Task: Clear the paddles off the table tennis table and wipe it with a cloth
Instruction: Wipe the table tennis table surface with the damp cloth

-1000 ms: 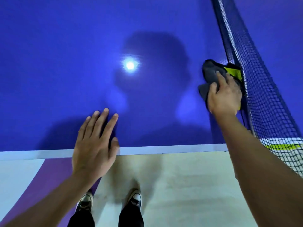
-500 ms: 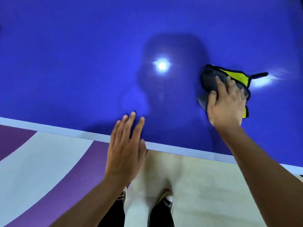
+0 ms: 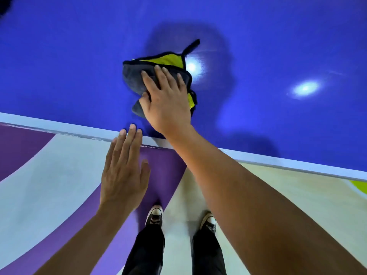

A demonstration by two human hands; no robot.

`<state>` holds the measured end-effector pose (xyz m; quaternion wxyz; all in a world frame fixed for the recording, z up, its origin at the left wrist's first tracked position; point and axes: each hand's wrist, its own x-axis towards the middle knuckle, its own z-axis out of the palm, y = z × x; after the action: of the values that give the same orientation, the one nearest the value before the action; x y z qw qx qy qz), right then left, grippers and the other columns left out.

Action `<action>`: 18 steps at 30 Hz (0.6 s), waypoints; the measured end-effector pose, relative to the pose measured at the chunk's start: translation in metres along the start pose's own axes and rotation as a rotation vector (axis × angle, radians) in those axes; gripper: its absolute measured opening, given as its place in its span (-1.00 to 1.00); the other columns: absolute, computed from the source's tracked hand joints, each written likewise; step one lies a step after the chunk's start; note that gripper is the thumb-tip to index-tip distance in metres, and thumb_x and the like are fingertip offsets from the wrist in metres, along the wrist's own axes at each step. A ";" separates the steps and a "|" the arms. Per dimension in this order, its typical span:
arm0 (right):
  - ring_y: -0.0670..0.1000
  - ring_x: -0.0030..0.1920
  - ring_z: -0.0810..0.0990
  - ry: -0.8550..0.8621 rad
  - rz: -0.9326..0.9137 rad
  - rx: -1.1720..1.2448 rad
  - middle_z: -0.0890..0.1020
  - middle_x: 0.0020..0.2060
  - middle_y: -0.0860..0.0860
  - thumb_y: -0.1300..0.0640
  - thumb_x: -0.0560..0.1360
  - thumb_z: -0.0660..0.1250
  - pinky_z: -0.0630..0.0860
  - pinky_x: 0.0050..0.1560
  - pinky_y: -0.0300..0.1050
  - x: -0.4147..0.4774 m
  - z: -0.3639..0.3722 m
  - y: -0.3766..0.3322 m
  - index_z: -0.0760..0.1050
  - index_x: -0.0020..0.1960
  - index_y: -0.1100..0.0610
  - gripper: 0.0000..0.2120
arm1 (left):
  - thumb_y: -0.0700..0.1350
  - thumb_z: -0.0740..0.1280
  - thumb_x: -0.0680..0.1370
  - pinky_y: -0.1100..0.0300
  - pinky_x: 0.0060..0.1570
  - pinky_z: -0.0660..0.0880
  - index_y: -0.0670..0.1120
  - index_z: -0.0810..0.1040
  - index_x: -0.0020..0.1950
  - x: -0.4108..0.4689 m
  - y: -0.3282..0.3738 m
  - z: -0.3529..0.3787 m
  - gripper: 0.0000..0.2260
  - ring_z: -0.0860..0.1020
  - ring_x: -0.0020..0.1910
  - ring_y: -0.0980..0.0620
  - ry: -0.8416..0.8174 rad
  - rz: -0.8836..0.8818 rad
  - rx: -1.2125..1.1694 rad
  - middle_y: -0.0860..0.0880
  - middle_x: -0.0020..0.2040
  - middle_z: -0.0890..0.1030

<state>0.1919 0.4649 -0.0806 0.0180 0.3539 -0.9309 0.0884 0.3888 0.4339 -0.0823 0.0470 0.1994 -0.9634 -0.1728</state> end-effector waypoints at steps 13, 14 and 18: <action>-0.04 0.60 0.17 0.001 0.146 0.049 0.27 0.60 -0.02 -0.12 0.66 0.07 -0.03 0.59 0.03 -0.077 -0.033 0.131 0.28 0.59 -0.12 -0.50 | -0.02 0.11 0.57 -0.22 0.42 0.33 -0.17 0.24 0.59 -0.035 0.126 0.037 -0.41 0.19 0.59 -0.21 -0.101 0.263 0.038 -0.15 0.61 0.22; -0.03 0.60 0.17 0.007 0.190 0.048 0.27 0.60 -0.02 -0.11 0.66 0.08 -0.02 0.59 0.03 -0.091 -0.039 0.157 0.28 0.59 -0.11 -0.50 | -0.02 0.10 0.57 -0.22 0.44 0.31 -0.18 0.23 0.59 -0.037 0.143 0.043 -0.41 0.19 0.59 -0.21 -0.101 0.266 0.044 -0.16 0.61 0.22; 0.00 0.59 0.21 0.064 0.344 0.082 0.30 0.59 0.01 -0.06 0.65 0.13 0.01 0.60 0.03 -0.150 -0.065 0.260 0.32 0.57 -0.09 -0.51 | -0.03 0.10 0.60 -0.16 0.50 0.23 -0.17 0.19 0.61 -0.038 0.202 0.068 -0.42 0.15 0.60 -0.18 -0.077 0.298 0.059 -0.15 0.61 0.20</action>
<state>0.1300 0.7659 -0.0710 0.0175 0.1870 -0.9723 0.1393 0.3386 0.6449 -0.0755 0.0294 0.0487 -0.9881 -0.1432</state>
